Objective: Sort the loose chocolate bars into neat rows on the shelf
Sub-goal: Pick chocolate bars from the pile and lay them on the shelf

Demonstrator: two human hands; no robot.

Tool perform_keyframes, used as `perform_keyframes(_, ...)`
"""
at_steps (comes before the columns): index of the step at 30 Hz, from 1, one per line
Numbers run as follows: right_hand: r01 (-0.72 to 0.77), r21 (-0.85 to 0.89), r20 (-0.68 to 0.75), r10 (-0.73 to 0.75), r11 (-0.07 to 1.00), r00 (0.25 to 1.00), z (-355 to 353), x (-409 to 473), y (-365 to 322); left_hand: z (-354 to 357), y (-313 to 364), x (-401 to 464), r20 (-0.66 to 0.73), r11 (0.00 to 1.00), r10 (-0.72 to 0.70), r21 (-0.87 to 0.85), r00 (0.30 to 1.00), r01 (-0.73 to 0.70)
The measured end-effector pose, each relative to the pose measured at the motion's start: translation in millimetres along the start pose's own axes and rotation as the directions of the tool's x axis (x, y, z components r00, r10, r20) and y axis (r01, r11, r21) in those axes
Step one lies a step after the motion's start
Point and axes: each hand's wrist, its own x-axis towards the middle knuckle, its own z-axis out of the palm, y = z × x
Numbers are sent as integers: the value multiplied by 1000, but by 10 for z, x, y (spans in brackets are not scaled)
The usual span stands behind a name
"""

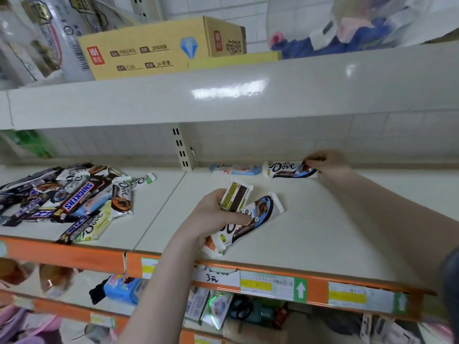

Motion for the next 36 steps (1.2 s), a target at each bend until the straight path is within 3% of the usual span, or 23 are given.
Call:
perform_keyframes(11, 28, -163, 54, -20, 986, 998, 84, 122, 161, -108, -29, 59, 18, 1000, -11, 3, 1000, 11)
perform_keyframes(19, 178, -278, 136, -145, 944, 980, 5, 58, 99, -107, -4, 124, 41, 1000, -7, -5, 999, 7)
perform_keyframes(24, 175, -386, 155, -124, 906, 980, -58, 62, 144, -100, 7, 154, 39, 1000, -24, -16, 999, 24)
perform_keyframes(29, 163, -486, 22, -174, 859, 984, -4, 39, 286, -109, 24, 192, 58, 1000, -26, -14, 998, 27)
perform_keyframes(32, 130, -352, -78, -168, 927, 983, 40, -232, 34, -122, 13, 226, 86, 999, -34, -7, 996, 34)
perform_keyframes(36, 144, -66, 207, -127, 987, 970, 96, -739, -363, -122, 31, 278, 135, 999, -22, 30, 991, 18)
